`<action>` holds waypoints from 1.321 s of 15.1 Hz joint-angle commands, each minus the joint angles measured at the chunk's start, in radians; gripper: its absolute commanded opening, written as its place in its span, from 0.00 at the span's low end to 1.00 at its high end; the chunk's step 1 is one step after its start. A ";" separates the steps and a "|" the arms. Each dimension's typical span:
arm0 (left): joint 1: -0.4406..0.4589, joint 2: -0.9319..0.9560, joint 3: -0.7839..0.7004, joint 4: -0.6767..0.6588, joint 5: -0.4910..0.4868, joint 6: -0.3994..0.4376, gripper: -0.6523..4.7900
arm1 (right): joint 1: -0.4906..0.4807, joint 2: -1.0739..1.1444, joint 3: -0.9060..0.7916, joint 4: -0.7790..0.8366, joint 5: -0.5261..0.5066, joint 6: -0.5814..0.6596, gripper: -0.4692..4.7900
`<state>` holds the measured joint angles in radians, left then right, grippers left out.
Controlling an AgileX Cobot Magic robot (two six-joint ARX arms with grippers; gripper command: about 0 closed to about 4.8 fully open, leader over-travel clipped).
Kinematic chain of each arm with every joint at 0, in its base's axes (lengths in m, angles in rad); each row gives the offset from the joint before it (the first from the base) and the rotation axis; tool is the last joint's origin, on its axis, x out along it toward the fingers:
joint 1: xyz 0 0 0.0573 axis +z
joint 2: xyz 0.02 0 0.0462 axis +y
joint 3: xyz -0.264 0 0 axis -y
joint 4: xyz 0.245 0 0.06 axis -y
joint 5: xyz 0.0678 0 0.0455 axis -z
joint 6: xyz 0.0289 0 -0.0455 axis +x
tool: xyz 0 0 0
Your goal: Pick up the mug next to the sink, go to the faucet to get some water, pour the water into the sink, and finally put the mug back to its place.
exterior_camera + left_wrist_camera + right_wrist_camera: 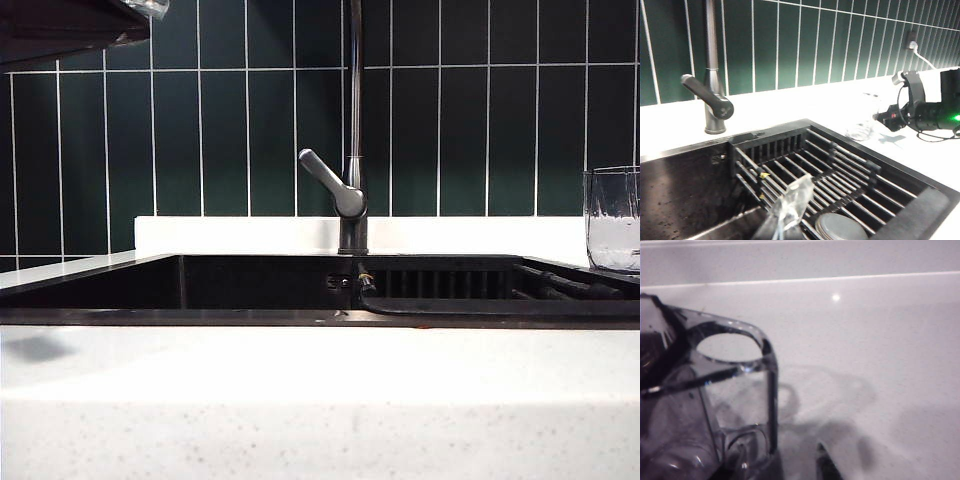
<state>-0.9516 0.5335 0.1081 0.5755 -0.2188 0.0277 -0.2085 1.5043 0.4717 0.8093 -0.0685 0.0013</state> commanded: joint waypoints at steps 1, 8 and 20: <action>0.000 0.001 0.000 0.000 0.025 -0.003 0.11 | 0.001 -0.065 -0.041 0.006 0.018 0.000 0.42; 0.000 0.001 0.000 -0.002 0.010 0.025 0.11 | 0.070 -0.599 -0.237 -0.176 0.018 0.103 0.23; 0.005 -0.016 -0.022 -0.006 -0.019 0.069 0.11 | 0.144 -1.490 -0.321 -0.776 0.041 0.077 0.08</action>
<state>-0.9462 0.5301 0.0895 0.5583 -0.2424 0.0944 -0.0658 0.0048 0.1467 0.0326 -0.0322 0.0772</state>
